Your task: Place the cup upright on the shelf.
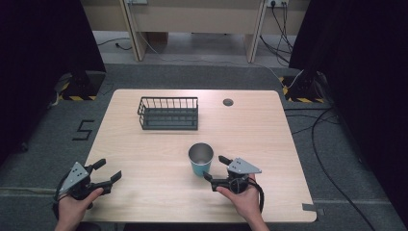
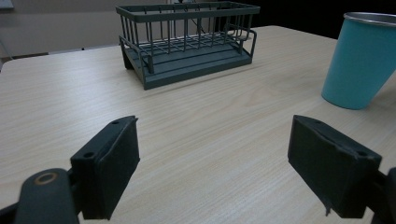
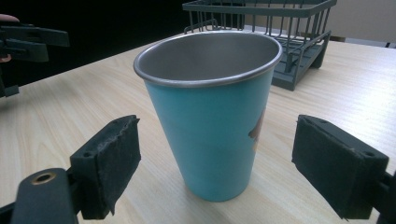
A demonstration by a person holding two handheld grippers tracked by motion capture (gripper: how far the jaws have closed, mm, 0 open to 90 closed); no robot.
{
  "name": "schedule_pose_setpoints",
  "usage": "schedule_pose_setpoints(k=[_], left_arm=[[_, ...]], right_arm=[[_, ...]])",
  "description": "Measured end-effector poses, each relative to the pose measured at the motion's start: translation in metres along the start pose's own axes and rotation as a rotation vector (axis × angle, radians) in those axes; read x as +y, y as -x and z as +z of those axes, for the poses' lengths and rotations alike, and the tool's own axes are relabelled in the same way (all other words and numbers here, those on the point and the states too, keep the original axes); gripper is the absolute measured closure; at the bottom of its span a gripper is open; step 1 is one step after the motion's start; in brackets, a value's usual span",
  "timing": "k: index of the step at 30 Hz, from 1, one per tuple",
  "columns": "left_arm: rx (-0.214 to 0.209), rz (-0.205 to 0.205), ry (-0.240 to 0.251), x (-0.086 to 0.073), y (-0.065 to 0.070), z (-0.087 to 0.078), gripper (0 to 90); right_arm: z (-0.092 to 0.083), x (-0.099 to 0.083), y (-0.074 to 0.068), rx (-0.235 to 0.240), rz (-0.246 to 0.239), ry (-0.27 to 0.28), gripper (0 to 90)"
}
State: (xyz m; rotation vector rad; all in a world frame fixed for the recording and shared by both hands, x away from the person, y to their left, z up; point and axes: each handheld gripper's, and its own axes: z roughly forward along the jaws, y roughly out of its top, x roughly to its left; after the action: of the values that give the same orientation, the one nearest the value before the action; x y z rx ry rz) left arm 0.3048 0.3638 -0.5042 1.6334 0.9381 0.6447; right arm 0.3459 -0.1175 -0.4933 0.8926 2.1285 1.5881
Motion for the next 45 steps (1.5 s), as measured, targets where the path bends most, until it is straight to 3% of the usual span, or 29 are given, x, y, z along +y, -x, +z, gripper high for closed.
schedule_pose_setpoints(k=[11,31,45], left_arm=[[-0.002,0.000,0.000,0.000,0.000,0.000,15.9],[-0.006,0.000,-0.001,0.000,0.000,0.000,15.8],[-0.007,-0.002,-0.001,0.000,0.000,0.001,15.8]], right_arm=[[0.015,0.004,-0.002,0.013,-0.014,-0.006,15.7],[0.041,0.009,-0.003,-0.007,-0.035,-0.021,14.6],[0.043,0.010,-0.003,-0.002,-0.045,-0.017,16.2]])
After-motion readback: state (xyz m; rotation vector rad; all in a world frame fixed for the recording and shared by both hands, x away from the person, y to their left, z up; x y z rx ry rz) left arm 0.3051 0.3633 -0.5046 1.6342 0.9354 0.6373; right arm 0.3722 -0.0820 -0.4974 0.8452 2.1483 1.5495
